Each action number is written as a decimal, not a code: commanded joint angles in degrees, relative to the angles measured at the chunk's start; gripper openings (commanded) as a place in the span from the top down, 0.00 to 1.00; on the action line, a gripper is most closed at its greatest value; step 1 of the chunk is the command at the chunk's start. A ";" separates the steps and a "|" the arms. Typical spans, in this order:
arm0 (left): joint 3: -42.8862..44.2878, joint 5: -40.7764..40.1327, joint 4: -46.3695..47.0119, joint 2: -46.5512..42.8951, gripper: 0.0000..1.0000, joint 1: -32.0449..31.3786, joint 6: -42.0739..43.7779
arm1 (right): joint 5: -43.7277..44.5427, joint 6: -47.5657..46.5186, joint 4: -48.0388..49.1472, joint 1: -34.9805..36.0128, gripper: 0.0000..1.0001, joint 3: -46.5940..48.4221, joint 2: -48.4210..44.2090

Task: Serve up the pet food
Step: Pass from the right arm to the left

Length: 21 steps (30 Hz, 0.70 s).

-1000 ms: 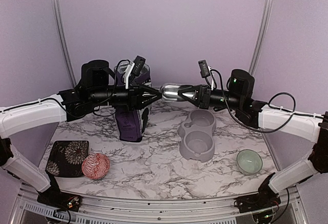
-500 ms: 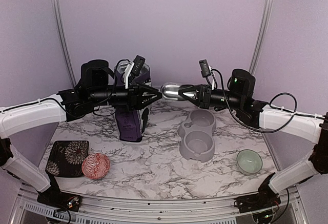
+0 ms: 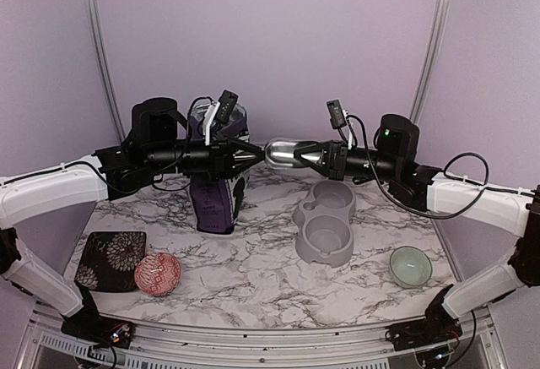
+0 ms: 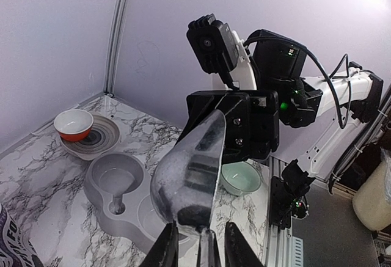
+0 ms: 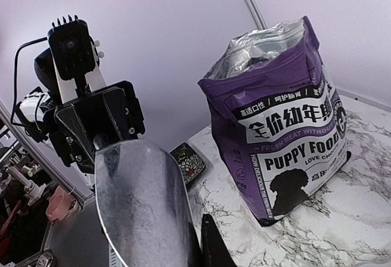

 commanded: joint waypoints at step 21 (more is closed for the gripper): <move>-0.68 0.17 0.43 -1.10 0.85 0.15 1.02 | 0.35 0.39 0.71 0.56 1.00 3.28 0.31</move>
